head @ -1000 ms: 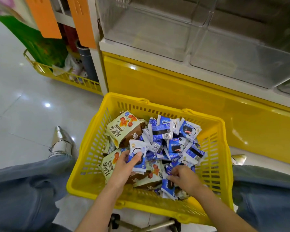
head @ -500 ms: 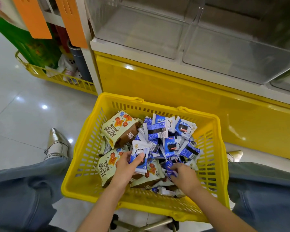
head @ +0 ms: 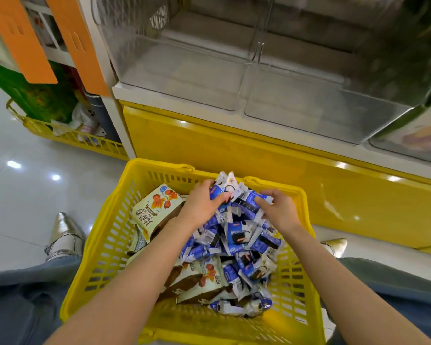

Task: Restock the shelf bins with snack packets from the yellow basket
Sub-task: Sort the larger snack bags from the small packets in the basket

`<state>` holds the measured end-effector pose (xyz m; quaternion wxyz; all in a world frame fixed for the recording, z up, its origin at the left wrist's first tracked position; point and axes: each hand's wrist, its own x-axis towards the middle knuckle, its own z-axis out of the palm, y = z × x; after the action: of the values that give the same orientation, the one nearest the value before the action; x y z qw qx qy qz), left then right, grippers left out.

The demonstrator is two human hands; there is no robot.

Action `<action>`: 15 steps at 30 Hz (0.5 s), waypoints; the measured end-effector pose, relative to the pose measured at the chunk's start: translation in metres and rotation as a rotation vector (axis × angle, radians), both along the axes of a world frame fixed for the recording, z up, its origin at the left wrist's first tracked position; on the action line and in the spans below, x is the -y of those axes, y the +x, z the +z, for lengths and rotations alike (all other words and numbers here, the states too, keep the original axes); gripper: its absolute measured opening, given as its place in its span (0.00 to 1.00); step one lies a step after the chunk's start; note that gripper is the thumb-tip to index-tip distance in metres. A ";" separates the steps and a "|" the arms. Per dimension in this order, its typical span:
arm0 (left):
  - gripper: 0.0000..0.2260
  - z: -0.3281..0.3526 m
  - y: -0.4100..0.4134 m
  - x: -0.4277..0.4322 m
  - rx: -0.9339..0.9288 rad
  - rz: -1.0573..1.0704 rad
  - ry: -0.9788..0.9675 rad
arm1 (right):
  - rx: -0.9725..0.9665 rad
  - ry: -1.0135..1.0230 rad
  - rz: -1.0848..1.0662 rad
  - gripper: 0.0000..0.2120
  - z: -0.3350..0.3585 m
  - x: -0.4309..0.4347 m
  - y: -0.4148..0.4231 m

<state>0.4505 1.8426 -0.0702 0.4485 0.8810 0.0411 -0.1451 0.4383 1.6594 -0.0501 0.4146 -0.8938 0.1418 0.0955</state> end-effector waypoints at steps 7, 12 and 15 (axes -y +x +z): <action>0.21 -0.003 -0.007 -0.005 0.372 -0.095 0.406 | 0.223 -0.268 0.022 0.17 -0.019 0.006 -0.027; 0.13 -0.020 -0.076 -0.024 0.340 -0.263 0.295 | -0.157 -0.239 0.427 0.06 -0.053 0.000 -0.080; 0.20 -0.044 -0.103 -0.030 0.130 -0.358 0.364 | -0.510 -0.233 0.549 0.23 -0.084 -0.012 -0.099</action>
<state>0.3477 1.8723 -0.1145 0.2513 0.9479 -0.1188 -0.1555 0.3392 1.6715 -0.1339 0.2207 -0.8873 0.0060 0.4049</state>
